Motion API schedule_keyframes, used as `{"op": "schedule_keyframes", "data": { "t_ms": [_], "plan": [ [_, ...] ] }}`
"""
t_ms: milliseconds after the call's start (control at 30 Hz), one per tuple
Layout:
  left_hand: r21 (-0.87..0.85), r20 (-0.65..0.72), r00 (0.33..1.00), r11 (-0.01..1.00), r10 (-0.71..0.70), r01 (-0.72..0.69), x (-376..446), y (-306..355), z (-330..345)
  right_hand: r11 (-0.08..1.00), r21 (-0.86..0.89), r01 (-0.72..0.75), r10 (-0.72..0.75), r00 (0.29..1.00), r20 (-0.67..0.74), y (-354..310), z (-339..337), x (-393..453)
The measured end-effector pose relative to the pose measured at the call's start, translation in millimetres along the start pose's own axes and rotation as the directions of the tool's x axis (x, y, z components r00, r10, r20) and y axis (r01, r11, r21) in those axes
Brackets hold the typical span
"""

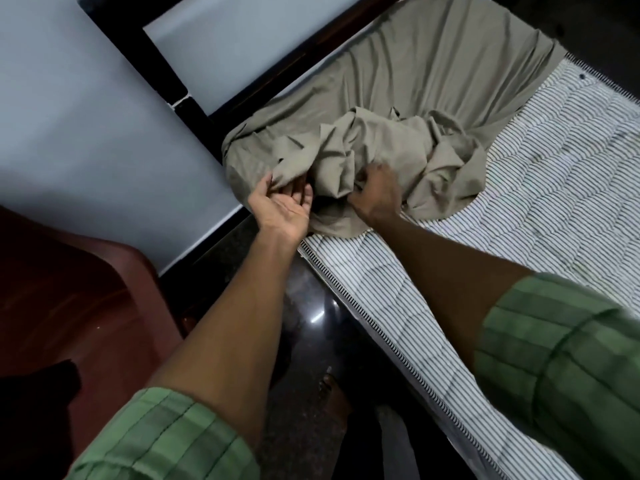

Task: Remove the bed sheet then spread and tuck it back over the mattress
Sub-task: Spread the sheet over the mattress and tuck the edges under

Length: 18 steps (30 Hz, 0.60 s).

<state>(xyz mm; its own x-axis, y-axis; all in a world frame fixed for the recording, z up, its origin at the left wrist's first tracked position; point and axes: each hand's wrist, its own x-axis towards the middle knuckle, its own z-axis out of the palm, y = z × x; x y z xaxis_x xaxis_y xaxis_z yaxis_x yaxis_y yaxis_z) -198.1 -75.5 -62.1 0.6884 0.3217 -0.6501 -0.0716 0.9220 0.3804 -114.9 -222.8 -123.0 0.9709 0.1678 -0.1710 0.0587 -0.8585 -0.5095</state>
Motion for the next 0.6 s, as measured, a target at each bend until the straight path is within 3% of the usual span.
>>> {"op": "schedule_keyframes", "data": {
  "t_ms": [133, 233, 300, 367, 400, 467, 533, 600],
  "plan": [
    [0.012, 0.075, 0.996, 0.999, 0.042, -0.043, 3.3, 10.8, -9.0, 0.988, -0.150, -0.043, 0.059, 0.993, 0.104, -6.7, -5.2, 19.9],
    [0.231, 0.145, 0.989, 0.972, 0.015, -0.049, 7.2, 6.1, -10.9, 0.938, -0.339, 0.074, -0.028, 0.990, 0.139, -10.3, 8.8, 21.4],
    [0.513, 0.104, 0.995, 0.857, -0.006, -0.048, 9.3, -7.9, -17.7, 0.885, -0.443, 0.139, -0.085, 0.987, 0.140, -9.8, 23.2, 21.4],
    [0.731, 0.009, 0.999, 0.681, 0.048, -0.039, 13.0, -29.2, -33.3, 0.900, -0.415, 0.132, -0.094, 0.989, 0.110, -4.2, 34.6, 19.5],
    [0.806, -0.008, 0.994, 0.589, 0.105, -0.056, 16.8, -39.2, -43.0, 0.950, -0.302, 0.082, -0.061, 0.995, 0.078, 0.4, 39.4, 19.4],
    [0.912, 0.043, 0.981, 0.394, 0.191, -0.117, 25.6, -55.6, -64.2, 0.996, 0.083, -0.016, 0.009, 0.997, 0.076, 11.6, 45.0, 18.0],
    [0.968, 0.197, 0.950, 0.106, 0.241, -0.228, 28.1, -69.1, -75.5, 0.902, 0.423, -0.083, 0.045, 0.994, 0.098, 23.0, 43.3, 14.7],
    [0.910, 0.401, 0.869, -0.237, 0.289, -0.341, 27.8, -81.4, -74.4, 0.702, 0.697, -0.149, 0.051, 0.986, 0.160, 27.2, 34.4, 4.5]
  ]
}}
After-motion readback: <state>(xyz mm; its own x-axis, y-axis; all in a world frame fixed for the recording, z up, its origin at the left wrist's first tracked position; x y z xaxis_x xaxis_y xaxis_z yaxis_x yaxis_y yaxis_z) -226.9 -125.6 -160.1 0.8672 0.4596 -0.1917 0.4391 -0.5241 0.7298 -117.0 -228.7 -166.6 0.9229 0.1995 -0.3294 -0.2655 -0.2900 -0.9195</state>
